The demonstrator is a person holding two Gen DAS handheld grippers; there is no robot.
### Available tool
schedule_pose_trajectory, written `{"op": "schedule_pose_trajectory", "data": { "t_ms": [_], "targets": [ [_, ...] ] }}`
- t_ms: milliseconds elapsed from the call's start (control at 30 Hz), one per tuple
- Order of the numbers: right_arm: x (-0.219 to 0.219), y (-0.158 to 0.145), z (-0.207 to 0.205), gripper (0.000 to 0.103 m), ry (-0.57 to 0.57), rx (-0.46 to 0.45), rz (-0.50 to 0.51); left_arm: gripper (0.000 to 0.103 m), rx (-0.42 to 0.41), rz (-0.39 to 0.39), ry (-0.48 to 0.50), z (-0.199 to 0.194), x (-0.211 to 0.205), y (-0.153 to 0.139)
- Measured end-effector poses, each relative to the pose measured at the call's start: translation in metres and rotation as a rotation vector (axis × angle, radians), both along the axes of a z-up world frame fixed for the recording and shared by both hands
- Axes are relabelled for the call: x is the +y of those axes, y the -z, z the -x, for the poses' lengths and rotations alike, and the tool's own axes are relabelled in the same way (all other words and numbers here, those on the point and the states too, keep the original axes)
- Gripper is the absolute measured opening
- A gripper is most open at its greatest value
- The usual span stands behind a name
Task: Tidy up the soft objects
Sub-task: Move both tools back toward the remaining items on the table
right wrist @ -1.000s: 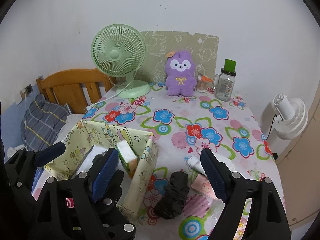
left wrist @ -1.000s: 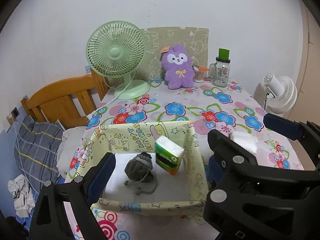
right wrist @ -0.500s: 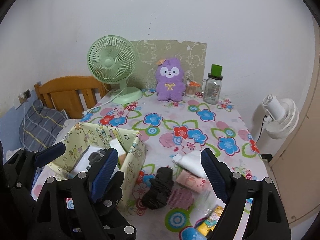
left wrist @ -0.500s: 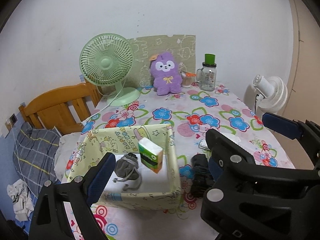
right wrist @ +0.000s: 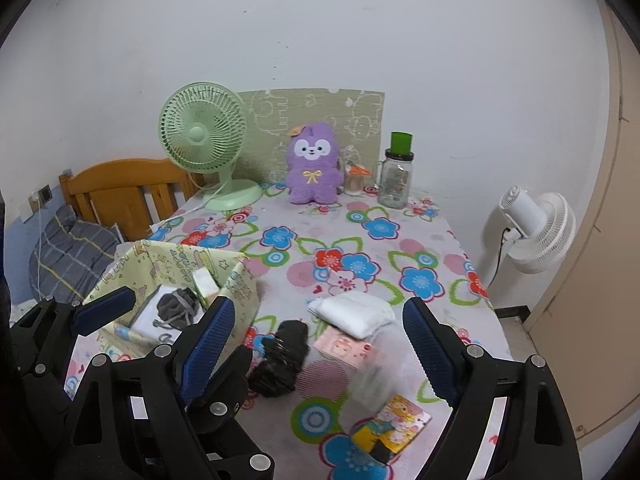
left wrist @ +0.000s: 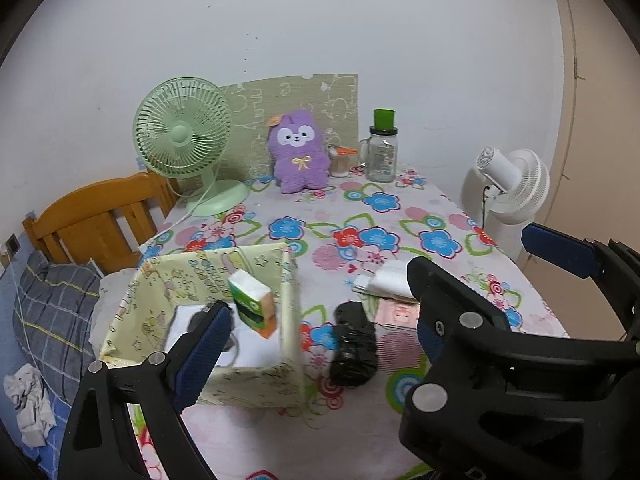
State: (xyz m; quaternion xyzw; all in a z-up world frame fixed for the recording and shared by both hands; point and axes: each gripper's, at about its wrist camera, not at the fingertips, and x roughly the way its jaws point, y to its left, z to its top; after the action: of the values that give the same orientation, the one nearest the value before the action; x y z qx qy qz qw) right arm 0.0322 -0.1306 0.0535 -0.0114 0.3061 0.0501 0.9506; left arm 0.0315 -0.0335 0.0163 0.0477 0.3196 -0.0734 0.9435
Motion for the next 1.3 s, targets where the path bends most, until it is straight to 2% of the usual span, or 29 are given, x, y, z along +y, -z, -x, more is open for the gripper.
{"op": "schedule_pose_trajectory", "data": {
  "t_ms": [300, 433, 567, 1067, 1300],
  "targets": [
    [-0.024, 0.012, 0.014, 0.089, 0.008, -0.014, 0.017, 0.095, -0.002, 0.038, 0.046, 0.011, -0.025, 0.014],
    [-0.034, 0.021, 0.019, 0.094, 0.017, -0.022, 0.020, 0.095, -0.003, 0.043, 0.063, 0.012, -0.034, 0.024],
    [-0.042, 0.032, 0.022, 0.095, 0.020, -0.024, 0.028, 0.095, 0.014, 0.043, 0.074, 0.013, -0.042, 0.036],
    [-0.063, 0.086, 0.018, 0.095, 0.052, 0.074, 0.007, 0.095, 0.096, 0.025, 0.073, 0.008, -0.058, 0.087],
    [-0.070, 0.107, 0.014, 0.095, 0.065, 0.123, -0.007, 0.095, 0.117, 0.018, 0.088, 0.007, -0.061, 0.102]
  ]
}}
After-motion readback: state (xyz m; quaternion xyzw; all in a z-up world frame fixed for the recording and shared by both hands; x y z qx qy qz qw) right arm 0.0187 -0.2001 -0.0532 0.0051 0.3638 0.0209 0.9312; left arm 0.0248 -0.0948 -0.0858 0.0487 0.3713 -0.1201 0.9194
